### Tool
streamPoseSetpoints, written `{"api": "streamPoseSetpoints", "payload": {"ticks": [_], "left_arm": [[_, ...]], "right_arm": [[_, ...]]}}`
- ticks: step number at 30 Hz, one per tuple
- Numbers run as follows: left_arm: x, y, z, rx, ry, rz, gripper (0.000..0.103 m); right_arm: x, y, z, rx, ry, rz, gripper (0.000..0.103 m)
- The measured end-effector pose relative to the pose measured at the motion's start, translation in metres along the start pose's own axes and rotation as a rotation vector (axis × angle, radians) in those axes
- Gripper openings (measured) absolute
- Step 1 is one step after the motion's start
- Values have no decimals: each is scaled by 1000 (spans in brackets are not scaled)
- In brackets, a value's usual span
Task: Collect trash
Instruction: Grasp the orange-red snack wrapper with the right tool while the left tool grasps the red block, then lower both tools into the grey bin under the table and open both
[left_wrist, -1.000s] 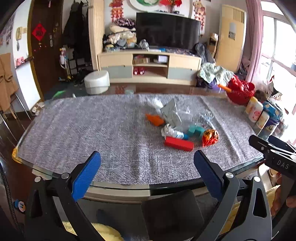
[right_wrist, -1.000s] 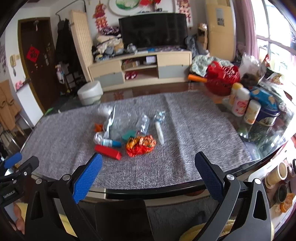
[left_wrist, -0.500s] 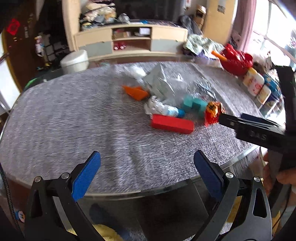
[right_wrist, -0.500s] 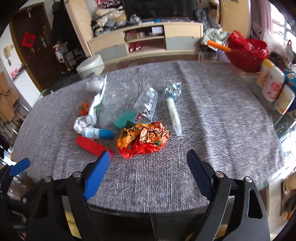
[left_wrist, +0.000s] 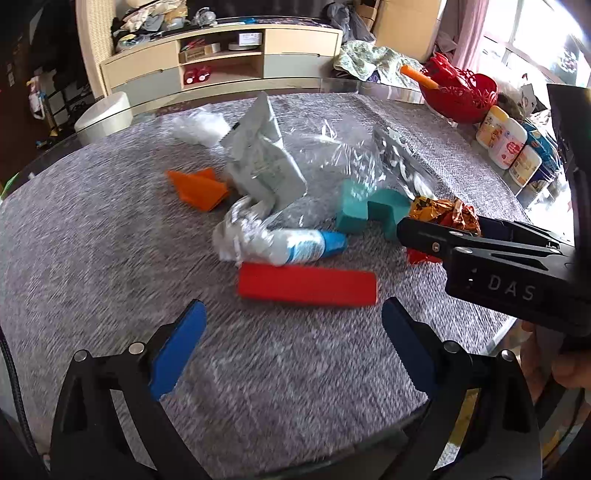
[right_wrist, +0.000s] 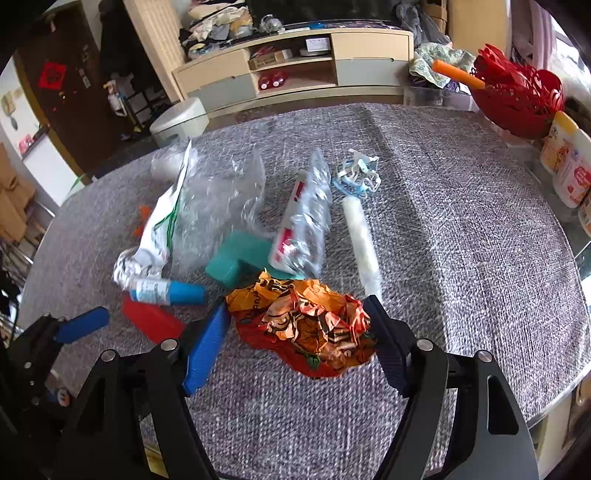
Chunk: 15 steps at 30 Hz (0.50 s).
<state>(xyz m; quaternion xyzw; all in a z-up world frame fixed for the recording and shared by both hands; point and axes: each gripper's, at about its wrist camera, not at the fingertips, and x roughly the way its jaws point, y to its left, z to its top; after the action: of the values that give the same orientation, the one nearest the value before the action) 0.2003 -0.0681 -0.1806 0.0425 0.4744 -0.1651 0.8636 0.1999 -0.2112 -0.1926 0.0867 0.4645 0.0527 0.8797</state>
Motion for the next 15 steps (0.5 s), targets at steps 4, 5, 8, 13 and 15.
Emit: {"api": "streamPoseSetpoints", "payload": {"ticks": [4, 5, 8, 13, 15], "left_arm": [[12, -8, 3, 31, 16, -9, 88], [16, -8, 2, 34, 22, -9, 87], [22, -10, 3, 51, 20, 14, 84], [24, -12, 7, 70, 8, 31, 77], [22, -12, 6, 72, 6, 28, 77]], "right_arm": [[-1, -6, 4, 17, -4, 15, 71], [1, -8, 5, 20, -4, 18, 71], [1, -11, 7, 22, -9, 16, 69], [3, -13, 6, 14, -10, -3, 67], [2, -12, 5, 9, -12, -6, 67]]}}
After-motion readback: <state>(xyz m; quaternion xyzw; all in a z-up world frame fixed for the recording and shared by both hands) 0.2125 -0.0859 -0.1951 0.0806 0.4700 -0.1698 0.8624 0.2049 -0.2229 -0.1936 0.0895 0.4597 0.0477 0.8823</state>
